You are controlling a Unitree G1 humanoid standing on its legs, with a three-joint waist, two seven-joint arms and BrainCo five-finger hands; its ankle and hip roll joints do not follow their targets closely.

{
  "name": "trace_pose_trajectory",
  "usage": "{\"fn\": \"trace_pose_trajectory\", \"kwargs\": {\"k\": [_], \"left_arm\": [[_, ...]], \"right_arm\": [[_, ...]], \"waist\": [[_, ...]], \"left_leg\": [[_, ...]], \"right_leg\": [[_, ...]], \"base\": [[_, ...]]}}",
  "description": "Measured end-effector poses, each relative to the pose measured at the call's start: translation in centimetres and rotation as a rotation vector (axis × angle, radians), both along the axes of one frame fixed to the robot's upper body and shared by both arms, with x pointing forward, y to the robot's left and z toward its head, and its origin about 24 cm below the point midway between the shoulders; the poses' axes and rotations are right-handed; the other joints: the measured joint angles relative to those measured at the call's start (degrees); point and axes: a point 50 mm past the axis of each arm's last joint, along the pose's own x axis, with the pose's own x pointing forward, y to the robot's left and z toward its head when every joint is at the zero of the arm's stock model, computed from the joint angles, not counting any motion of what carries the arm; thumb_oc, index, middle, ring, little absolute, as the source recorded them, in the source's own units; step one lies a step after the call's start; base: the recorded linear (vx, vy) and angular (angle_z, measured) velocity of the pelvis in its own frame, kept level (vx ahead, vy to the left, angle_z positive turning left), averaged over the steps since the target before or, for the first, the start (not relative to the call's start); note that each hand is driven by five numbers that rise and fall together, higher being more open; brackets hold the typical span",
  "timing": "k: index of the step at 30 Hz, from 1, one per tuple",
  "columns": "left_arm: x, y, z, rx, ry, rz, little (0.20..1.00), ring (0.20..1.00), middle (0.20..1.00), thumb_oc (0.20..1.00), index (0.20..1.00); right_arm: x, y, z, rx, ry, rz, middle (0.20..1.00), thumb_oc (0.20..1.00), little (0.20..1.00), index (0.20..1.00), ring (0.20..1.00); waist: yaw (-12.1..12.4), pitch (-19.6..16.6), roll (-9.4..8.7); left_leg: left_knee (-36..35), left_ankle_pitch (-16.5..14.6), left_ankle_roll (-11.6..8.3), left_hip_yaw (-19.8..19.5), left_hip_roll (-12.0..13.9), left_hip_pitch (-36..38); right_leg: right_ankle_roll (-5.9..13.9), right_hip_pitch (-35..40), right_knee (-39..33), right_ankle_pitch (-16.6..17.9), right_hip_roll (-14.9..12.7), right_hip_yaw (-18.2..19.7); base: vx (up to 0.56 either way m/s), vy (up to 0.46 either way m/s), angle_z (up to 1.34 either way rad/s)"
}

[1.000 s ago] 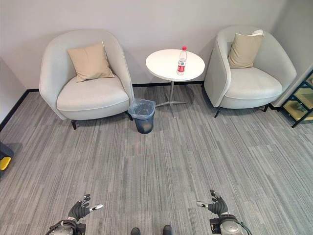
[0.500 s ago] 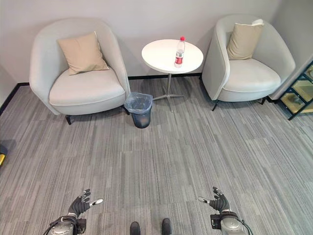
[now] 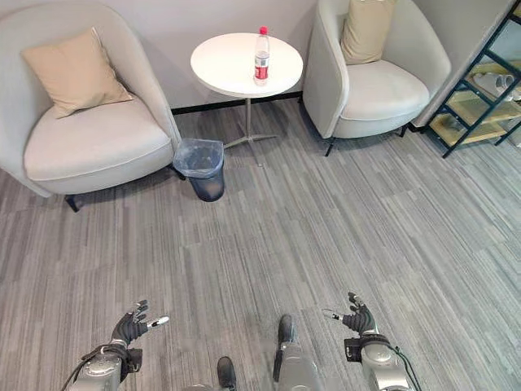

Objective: Gather garbage on tea table into small bin, then transfer packed bag to large trash can.

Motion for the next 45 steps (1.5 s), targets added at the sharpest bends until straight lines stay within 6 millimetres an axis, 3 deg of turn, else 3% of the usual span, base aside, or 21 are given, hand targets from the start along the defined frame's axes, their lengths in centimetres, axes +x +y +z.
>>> {"fn": "trace_pose_trajectory", "kwargs": {"k": [3,5,7,9,11,13,14,16,19,23,28,29,31,32,33,34,36,37,39,42,45], "left_arm": [[-1.0,-0.1,-0.6,-0.005,0.033,0.008,1.0,1.0,1.0,1.0,1.0],[-1.9,-0.6,-1.2,-0.025,0.055,0.014,1.0,1.0,1.0,1.0,1.0],[-1.7,-1.0,-1.2,-0.036,0.052,0.014,1.0,1.0,1.0,1.0,1.0],[-1.6,-1.2,-1.2,-0.041,0.05,0.008,1.0,1.0,1.0,1.0,1.0],[-1.7,-1.4,-1.4,-0.051,0.054,0.011,1.0,1.0,1.0,1.0,1.0],[-1.2,-1.6,-1.2,-0.056,0.041,0.003,1.0,1.0,1.0,1.0,1.0],[-0.3,-1.9,-0.7,-0.073,0.005,0.004,1.0,1.0,1.0,1.0,1.0],[1.2,-2.8,0.6,-0.103,-0.072,-0.037,1.0,1.0,1.0,1.0,1.0],[1.2,-3.2,0.5,-0.11,-0.071,-0.061,1.0,1.0,1.0,1.0,1.0],[-0.4,-2.7,-0.6,-0.102,-0.001,-0.034,1.0,1.0,1.0,1.0,1.0],[-1.6,-2.4,-1.1,-0.102,0.034,-0.014,1.0,1.0,1.0,1.0,1.0],[-1.6,-2.3,-1.1,-0.097,0.036,-0.017,1.0,1.0,1.0,1.0,1.0],[-0.7,-1.8,-0.4,-0.081,0.004,-0.027,1.0,1.0,1.0,1.0,1.0],[0.6,-1.5,0.3,-0.064,-0.031,-0.042,1.0,1.0,1.0,1.0,1.0],[1.9,-1.3,1.2,-0.05,-0.073,-0.055,1.0,1.0,1.0,1.0,1.0],[2.2,-1.2,1.3,-0.041,-0.082,-0.052,1.0,1.0,1.0,1.0,1.0],[1.5,-0.9,1.0,-0.036,-0.066,-0.041,1.0,1.0,1.0,1.0,1.0],[0.6,-0.9,0.6,-0.04,-0.044,-0.029,1.0,1.0,1.0,1.0,1.0],[-0.6,-0.5,-0.3,-0.044,0.002,0.009,1.0,1.0,1.0,1.0,1.0],[-1.8,-0.2,-1.3,-0.044,0.061,0.044,1.0,1.0,1.0,1.0,1.0],[-1.9,-0.5,-1.5,-0.051,0.065,0.048,1.0,1.0,1.0,1.0,1.0]], "right_arm": [[-1.4,-0.3,-0.8,-0.002,0.044,-0.015,1.0,1.0,1.0,1.0,1.0],[-1.6,-0.7,-0.8,-0.012,0.052,-0.018,1.0,1.0,1.0,1.0,1.0],[-1.5,-0.8,-0.7,-0.014,0.048,-0.017,1.0,1.0,1.0,1.0,1.0],[-0.4,-0.7,0.2,-0.017,0.0,0.0,1.0,1.0,1.0,1.0,1.0],[0.6,-0.8,0.8,-0.025,-0.029,0.011,1.0,1.0,1.0,1.0,1.0],[1.2,-0.8,1.1,-0.028,-0.046,0.015,1.0,1.0,1.0,1.0,1.0],[1.1,-0.9,1.1,-0.032,-0.042,0.01,1.0,1.0,1.0,1.0,1.0],[0.2,-1.3,0.3,-0.035,0.007,-0.013,1.0,1.0,1.0,1.0,1.0],[-0.6,-0.8,-0.5,-0.026,0.045,-0.005,1.0,1.0,1.0,1.0,1.0],[-0.8,-0.7,-0.7,-0.026,0.057,-0.01,1.0,1.0,1.0,1.0,1.0],[-1.3,-0.8,-1.0,-0.03,0.069,-0.019,1.0,1.0,1.0,1.0,1.0],[-1.4,-0.6,-1.1,-0.024,0.071,-0.02,1.0,1.0,1.0,1.0,1.0],[-2.0,0.3,-1.6,0.005,0.082,-0.014,1.0,1.0,1.0,1.0,1.0],[-1.9,1.0,-1.4,0.019,0.065,0.016,1.0,1.0,1.0,1.0,1.0],[-1.0,1.4,-0.8,0.026,0.028,0.033,1.0,1.0,1.0,1.0,1.0],[-0.1,1.8,-0.3,0.036,-0.004,0.051,1.0,1.0,1.0,1.0,1.0],[0.6,2.0,0.2,0.039,-0.033,0.07,1.0,1.0,1.0,1.0,1.0],[0.7,1.9,0.3,0.033,-0.032,0.083,1.0,1.0,1.0,1.0,1.0],[1.5,2.2,0.8,0.023,-0.047,0.115,1.0,1.0,1.0,1.0,1.0],[0.7,2.2,0.2,0.029,-0.021,0.108,1.0,1.0,1.0,1.0,1.0],[-0.2,1.9,-0.3,0.026,0.012,0.096,1.0,1.0,1.0,1.0,1.0]], "waist": [[-0.86,-0.12,-0.65],[-1.14,-0.61,2.56],[-0.98,-0.95,3.4],[-0.84,-1.09,2.69],[-0.34,-1.07,2.57],[-0.23,-1.07,1.94],[-0.72,-0.89,0.94],[0.83,-0.15,-0.75],[2.08,0.28,0.41],[3.44,0.42,0.83],[4.16,0.04,0.79],[3.72,-0.81,0.19],[3.89,-1.62,-1.8],[3.49,-1.99,-2.26],[3.36,-1.96,-2.14],[3.44,-1.53,-1.07],[3.87,-1.08,0.5],[3.47,-1.58,1.54],[3.29,-1.63,2.15],[1.84,-0.73,2.1],[0.43,-0.59,1.76]], "left_leg": [[0.35,-2.84,-3.33,-2.81,0.4,4.8],[1.01,-4.22,-5.47,-4.35,4.26,6.49],[6.88,-4.14,-5.84,-6.34,6.82,5.05],[20.88,-3.54,-6.8,-7.29,8.36,-0.49],[34.78,-1.91,-9.94,-8.85,10.71,-6.28],[37.29,-2.97,-11.17,-10.41,9.88,-10.01],[35.49,-3.89,-10.19,-10.86,8.22,-12.77],[19.9,-4.13,-8.83,-8.33,5.63,-13.69],[3.59,4.05,-9.86,-7.22,5.2,-20.79],[1.97,6.39,-8.95,-7.53,3.72,-24.06],[3.69,9.15,-3.84,-6.99,1.77,-18.94],[5.47,12.31,0.6,-6.25,0.55,-18.41],[6.51,8.82,2.9,-4.03,-0.74,-16.22],[5.15,7.26,4.4,-4.32,-2.77,-13.3],[4.27,6.73,4.92,-6.03,-4.74,-12.35],[3.41,6.15,5.35,-6.86,-5.2,-10.53],[2.62,4.49,4.46,-7.29,-5.23,-6.39],[2.47,1.71,2.52,-7.26,-5.03,-4.77],[2.61,-0.93,2.51,-6.91,-5.36,-4.49],[2.54,-2.4,1.5,-8.4,-5.78,-0.53],[2.46,-5.26,0.91,-10.37,-5.62,4.29]], "right_leg": [[-1.93,3.1,-0.98,4.44,-0.48,0.28],[-3.43,4.96,0.37,6.62,2.75,-0.34],[-5.0,7.53,-0.04,7.04,5.34,-0.56],[-9.75,10.08,-1.2,6.56,6.59,-1.46],[-12.69,12.23,-1.32,4.39,8.44,-0.12],[-13.03,13.24,-1.26,3.37,9.15,0.18],[-14.08,14.12,-2.27,0.76,8.83,0.72],[-12.73,17.27,-6.11,1.77,8.68,1.66],[-11.87,22.15,-6.77,-2.04,12.96,0.34],[-13.03,26.24,-6.35,-4.09,14.88,3.48],[-8.87,33.84,-5.96,-10.29,12.88,9.52],[-6.96,34.12,-3.74,-12.03,11.55,9.77],[-4.97,30.08,7.34,-13.64,8.79,9.23],[-0.99,22.48,23.9,-16.06,5.87,9.6],[0.58,15.06,34.63,-17.01,3.24,9.85],[0.16,10.29,37.35,-18.61,2.57,9.95],[-0.88,6.01,32.7,-19.18,2.68,9.13],[-1.51,1.77,27.38,-18.3,2.66,7.91],[-2.18,-4.81,16.81,-12.05,2.37,6.37],[-1.47,-6.0,-0.09,-1.31,2.98,6.42],[-2.16,-5.73,-3.15,2.78,2.98,6.46]], "base": [[0.31,-0.237,0.48],[0.23,-0.269,0.36],[0.16,-0.301,0.32],[0.19,-0.291,0.08],[0.16,-0.168,-0.3],[0.34,-0.184,-0.2],[0.25,-0.097,0.09],[0.25,-0.058,-0.01],[0.36,-0.024,-0.11],[0.34,0.061,-0.4],[0.44,0.162,-0.59],[0.42,0.202,-0.47],[0.27,0.167,-0.38],[0.36,0.196,-0.09],[0.47,0.181,0.18],[0.35,0.102,0.28],[0.4,0.003,0.14],[0.5,-0.067,0.01],[0.36,-0.101,-0.04],[0.35,-0.134,0.29],[0.37,-0.204,0.47]]}}
